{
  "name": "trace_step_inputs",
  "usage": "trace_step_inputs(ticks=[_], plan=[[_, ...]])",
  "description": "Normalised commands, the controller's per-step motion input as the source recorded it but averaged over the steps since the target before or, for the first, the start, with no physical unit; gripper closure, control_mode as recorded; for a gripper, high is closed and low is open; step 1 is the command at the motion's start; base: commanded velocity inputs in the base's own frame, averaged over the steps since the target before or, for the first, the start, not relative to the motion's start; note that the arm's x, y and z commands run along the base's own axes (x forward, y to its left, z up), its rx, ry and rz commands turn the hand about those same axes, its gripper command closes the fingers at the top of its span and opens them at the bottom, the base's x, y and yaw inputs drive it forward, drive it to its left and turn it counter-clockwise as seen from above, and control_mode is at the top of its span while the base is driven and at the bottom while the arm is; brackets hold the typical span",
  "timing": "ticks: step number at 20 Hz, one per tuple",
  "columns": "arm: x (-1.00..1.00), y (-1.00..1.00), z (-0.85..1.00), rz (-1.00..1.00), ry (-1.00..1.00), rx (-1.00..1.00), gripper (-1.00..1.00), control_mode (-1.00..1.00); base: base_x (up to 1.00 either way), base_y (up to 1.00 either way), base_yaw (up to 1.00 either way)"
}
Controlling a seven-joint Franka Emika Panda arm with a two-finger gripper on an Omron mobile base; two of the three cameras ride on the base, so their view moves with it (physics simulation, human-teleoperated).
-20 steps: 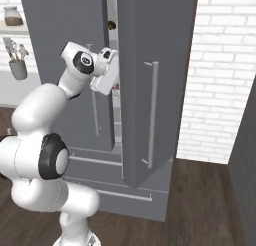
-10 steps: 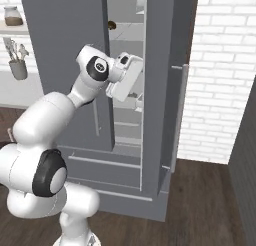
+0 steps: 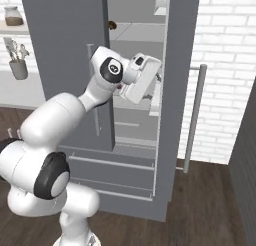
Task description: Take the strawberry from the fridge and place it on top of the pancake, located on the dining counter.
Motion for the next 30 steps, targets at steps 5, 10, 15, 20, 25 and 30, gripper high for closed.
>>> trace_step_inputs(ticks=[5, 10, 15, 20, 25, 30], plan=[[0.0, -0.5, 0.0, -0.01, 0.01, 0.0, -1.0, -1.0, 0.0, 0.0, 0.0], [-0.6, 0.16, 0.0, 0.04, -0.1, -0.04, -1.0, -1.0, 0.0, 0.0, 0.0], [-0.56, 0.69, 0.04, 0.0, -0.04, 0.01, -1.0, -1.0, 0.0, 0.0, 0.0], [-0.2, 0.89, 0.0, -0.02, -0.02, 0.08, -1.0, -1.0, 0.0, 0.0, 0.0], [0.0, 0.83, -0.06, 0.0, -0.04, 0.22, -1.0, -1.0, 0.0, 0.0, 0.0], [0.0, 0.85, -0.11, -0.02, -0.04, 0.31, -1.0, -1.0, 0.0, 0.0, 0.0]])
